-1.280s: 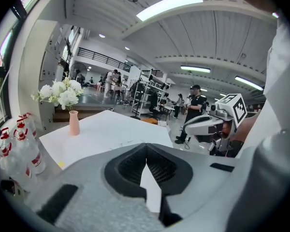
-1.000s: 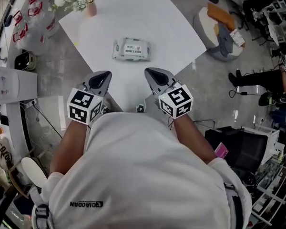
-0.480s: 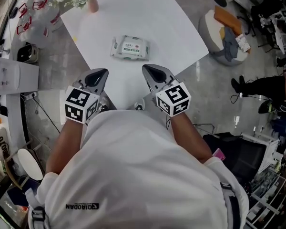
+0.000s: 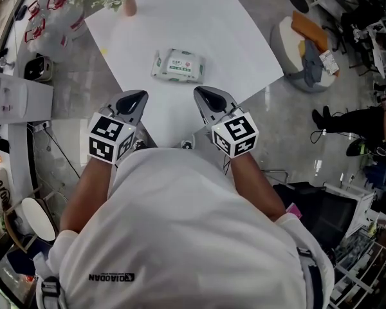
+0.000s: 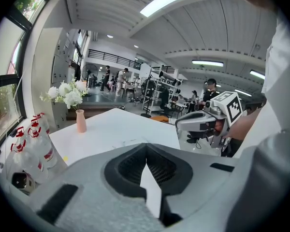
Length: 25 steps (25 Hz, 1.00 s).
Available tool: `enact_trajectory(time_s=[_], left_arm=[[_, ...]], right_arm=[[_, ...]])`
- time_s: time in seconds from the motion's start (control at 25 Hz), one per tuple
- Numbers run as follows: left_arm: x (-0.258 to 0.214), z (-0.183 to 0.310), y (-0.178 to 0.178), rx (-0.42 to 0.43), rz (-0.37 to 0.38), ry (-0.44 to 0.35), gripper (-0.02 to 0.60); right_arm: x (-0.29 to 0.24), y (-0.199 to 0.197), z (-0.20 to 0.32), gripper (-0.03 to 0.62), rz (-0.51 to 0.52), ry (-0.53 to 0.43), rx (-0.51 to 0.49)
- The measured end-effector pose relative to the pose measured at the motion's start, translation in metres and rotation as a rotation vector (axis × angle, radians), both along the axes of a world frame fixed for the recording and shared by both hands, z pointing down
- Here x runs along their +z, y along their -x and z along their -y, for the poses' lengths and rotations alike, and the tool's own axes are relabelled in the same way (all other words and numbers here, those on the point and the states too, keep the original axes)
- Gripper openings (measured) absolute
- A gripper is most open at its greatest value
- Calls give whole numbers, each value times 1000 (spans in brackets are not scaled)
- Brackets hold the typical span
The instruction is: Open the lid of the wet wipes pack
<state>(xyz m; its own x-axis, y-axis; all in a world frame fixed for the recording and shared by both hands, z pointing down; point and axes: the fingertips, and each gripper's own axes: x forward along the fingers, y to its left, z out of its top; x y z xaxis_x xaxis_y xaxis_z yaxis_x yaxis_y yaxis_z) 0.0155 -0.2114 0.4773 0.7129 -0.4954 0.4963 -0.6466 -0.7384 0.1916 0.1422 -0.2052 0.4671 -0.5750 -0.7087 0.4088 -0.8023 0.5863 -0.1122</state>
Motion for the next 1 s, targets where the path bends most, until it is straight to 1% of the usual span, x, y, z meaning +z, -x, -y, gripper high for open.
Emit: enact_trajectory(time_s=[0.4, 0.6, 0.8, 1.0], left_arm=[[-3, 2, 1, 6, -5, -13, 8], [-3, 1, 5, 10, -3, -15, 8], [-1, 1, 5, 4, -10, -9, 8], [2, -5, 7, -5, -11, -3, 8]], right_arm=[[-2, 1, 1, 44, -29, -21, -7], [-2, 8, 0, 63, -50, -37, -33], [-1, 11, -1, 69, -89, -50, -61], [11, 5, -2, 66, -161, -43, -71]])
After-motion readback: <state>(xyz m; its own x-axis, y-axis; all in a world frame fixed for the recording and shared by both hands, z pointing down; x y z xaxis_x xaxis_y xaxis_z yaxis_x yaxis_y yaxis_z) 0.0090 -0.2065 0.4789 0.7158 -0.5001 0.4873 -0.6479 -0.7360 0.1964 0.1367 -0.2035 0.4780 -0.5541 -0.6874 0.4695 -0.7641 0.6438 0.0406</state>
